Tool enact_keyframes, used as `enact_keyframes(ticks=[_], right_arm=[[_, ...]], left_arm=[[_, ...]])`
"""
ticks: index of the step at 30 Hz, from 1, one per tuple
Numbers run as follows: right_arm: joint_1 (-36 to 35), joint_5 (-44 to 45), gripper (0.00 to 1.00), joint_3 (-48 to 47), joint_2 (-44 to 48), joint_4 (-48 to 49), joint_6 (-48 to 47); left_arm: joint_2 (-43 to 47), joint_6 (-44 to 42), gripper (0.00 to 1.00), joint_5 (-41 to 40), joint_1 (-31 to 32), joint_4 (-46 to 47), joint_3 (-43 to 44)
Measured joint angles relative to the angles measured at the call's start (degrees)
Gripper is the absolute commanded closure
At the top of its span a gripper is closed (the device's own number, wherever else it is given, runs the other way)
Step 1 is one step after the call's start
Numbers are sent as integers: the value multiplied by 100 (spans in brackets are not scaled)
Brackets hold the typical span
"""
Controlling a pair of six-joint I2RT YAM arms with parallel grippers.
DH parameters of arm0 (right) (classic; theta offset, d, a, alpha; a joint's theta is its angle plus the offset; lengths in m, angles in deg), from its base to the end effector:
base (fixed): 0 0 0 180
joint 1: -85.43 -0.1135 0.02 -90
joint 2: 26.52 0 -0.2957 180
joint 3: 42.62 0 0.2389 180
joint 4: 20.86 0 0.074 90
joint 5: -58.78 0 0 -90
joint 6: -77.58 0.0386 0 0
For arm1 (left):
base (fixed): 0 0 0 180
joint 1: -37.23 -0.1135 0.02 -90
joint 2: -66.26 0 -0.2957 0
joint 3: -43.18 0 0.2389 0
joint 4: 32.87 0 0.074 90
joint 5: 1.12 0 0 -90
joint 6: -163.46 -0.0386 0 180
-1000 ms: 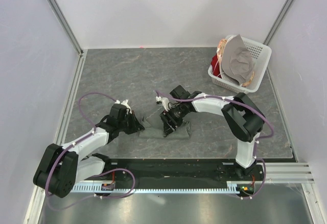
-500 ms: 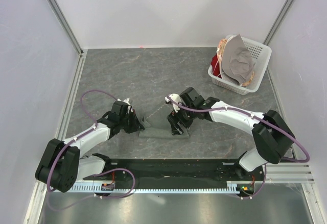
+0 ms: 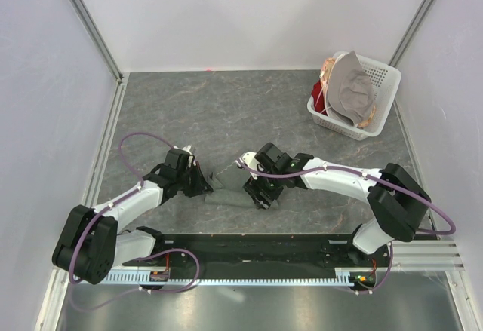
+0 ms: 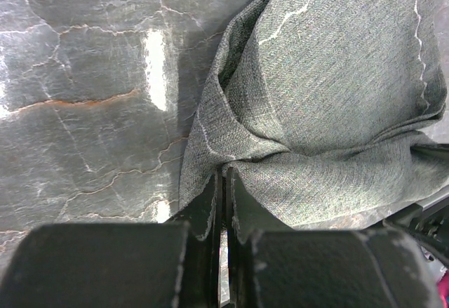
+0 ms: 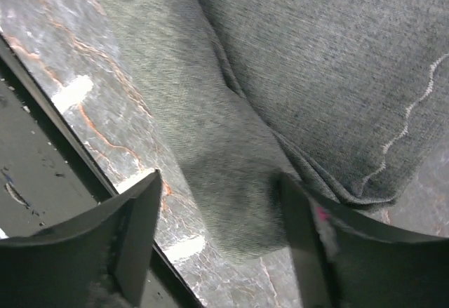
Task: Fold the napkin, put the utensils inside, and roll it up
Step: Roll the napkin with the utensil
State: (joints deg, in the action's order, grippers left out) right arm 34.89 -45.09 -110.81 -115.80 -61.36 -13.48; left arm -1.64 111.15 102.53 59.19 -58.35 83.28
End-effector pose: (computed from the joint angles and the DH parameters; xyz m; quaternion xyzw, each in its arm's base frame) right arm 0.1786 0.2315 0.2252 -0.4455 0.8535 0.2083 0.1723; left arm 0.1698 -0.0783 0.1867 -0.0919 0.9386 -0.2534 0.2152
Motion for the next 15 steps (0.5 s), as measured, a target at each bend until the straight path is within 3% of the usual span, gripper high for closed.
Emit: enact_keyframes(ticks=[5,15], right_arm=[[-52,120,37,9,-90,-55,216],[-138,199,37,160,-116,-55,732]], left_arm=[[-24,2,98,0,0,-13,11],[-90,0,98,-2,2,-103,101]])
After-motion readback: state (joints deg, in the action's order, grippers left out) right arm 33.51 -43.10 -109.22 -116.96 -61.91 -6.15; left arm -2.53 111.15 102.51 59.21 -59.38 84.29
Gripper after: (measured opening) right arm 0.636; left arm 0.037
